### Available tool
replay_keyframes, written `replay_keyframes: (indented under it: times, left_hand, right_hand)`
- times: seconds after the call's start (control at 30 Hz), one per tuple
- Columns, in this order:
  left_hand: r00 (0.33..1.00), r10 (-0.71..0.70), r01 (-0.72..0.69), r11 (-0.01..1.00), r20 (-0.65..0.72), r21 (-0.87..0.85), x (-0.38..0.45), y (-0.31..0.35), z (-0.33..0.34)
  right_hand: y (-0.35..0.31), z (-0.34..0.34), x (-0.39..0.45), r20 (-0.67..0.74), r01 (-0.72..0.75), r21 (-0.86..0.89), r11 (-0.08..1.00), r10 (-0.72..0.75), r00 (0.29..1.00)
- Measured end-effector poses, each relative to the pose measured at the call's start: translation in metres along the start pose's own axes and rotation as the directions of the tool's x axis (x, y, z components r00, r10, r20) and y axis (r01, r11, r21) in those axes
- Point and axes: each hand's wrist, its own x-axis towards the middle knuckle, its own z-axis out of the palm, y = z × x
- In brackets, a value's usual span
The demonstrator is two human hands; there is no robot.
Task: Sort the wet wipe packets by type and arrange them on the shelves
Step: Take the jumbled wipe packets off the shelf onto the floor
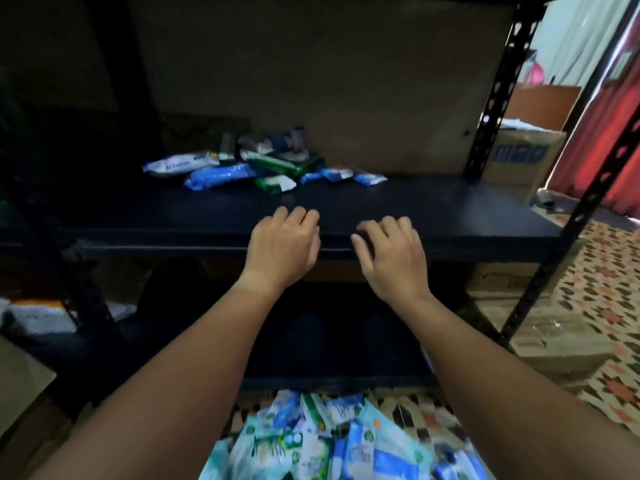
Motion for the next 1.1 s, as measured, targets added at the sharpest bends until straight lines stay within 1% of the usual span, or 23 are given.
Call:
replay_keyframes:
  times: [0.03, 0.07, 0.1, 0.17, 0.23, 0.3, 0.37, 0.5, 0.57, 0.7, 0.77, 0.83, 0.9, 0.97, 1.03, 1.1]
  left_hand:
    - [1.000, -0.011, 0.011, 1.000, 0.002, 0.012, 0.016, -0.007, -0.001]
    - [0.999, -0.040, 0.040, 0.999, 0.023, 0.017, 0.027, -0.012, -0.001]
    - [0.994, -0.086, 0.084, 0.996, 0.060, 0.023, 0.043, -0.020, 0.001]
    - [0.969, -0.198, 0.196, 0.980, 0.150, 0.026, 0.066, -0.033, 0.009]
    - [0.948, -0.254, 0.247, 0.967, 0.192, 0.061, 0.084, -0.048, 0.025]
    - [0.942, -0.268, 0.248, 0.962, 0.203, 0.116, 0.096, -0.061, 0.043]
    - [0.942, -0.269, 0.240, 0.958, 0.200, 0.156, 0.106, -0.071, 0.061]
    - [0.928, -0.266, 0.213, 0.953, 0.261, 0.214, 0.128, -0.081, 0.090]
    - [0.918, -0.289, 0.233, 0.947, 0.271, 0.220, 0.138, -0.086, 0.101]
    - [0.898, -0.335, 0.253, 0.924, 0.286, 0.287, 0.157, -0.093, 0.115]
    - [0.876, -0.363, 0.268, 0.913, 0.317, 0.307, 0.168, -0.093, 0.120]
    - [0.848, -0.389, 0.298, 0.911, 0.361, 0.285, 0.178, -0.093, 0.125]
    - [0.833, -0.395, 0.319, 0.915, 0.387, 0.247, 0.183, -0.094, 0.130]
    - [0.843, -0.380, 0.310, 0.921, 0.380, 0.234, 0.183, -0.095, 0.137]
    - [0.873, -0.359, 0.300, 0.929, 0.331, 0.217, 0.180, -0.095, 0.142]
    - [0.898, -0.330, 0.280, 0.939, 0.291, 0.201, 0.179, -0.093, 0.142]
  right_hand:
    - [0.000, 0.001, 0.018, -0.002, -0.003, -0.013, 1.000, 0.003, 1.000]
    - [0.000, 0.003, 0.031, 0.025, -0.023, -0.035, 0.999, 0.024, 0.999]
    - [0.001, 0.007, 0.049, 0.075, -0.057, -0.063, 0.996, 0.062, 0.995]
    - [0.004, 0.015, 0.076, 0.207, -0.139, -0.115, 0.984, 0.161, 0.965]
    - [0.010, 0.029, 0.099, 0.275, -0.208, -0.113, 0.972, 0.231, 0.933]
    - [0.016, 0.045, 0.114, 0.292, -0.242, -0.091, 0.966, 0.258, 0.921]
    - [0.021, 0.063, 0.125, 0.295, -0.245, -0.089, 0.966, 0.260, 0.920]
    - [0.031, 0.096, 0.147, 0.360, -0.267, -0.069, 0.961, 0.273, 0.892]
    - [0.035, 0.111, 0.157, 0.386, -0.288, -0.056, 0.956, 0.287, 0.877]
    - [0.039, 0.137, 0.175, 0.486, -0.311, -0.100, 0.945, 0.320, 0.813]
    - [0.041, 0.145, 0.183, 0.533, -0.329, -0.107, 0.938, 0.334, 0.777]
    - [0.045, 0.151, 0.188, 0.575, -0.342, -0.117, 0.932, 0.344, 0.742]
    - [0.048, 0.155, 0.191, 0.619, -0.353, -0.131, 0.926, 0.355, 0.701]
    - [0.051, 0.159, 0.193, 0.651, -0.390, -0.126, 0.912, 0.372, 0.662]
    - [0.052, 0.162, 0.195, 0.674, -0.418, -0.127, 0.900, 0.387, 0.629]
    - [0.054, 0.165, 0.197, 0.679, -0.411, -0.144, 0.900, 0.392, 0.620]
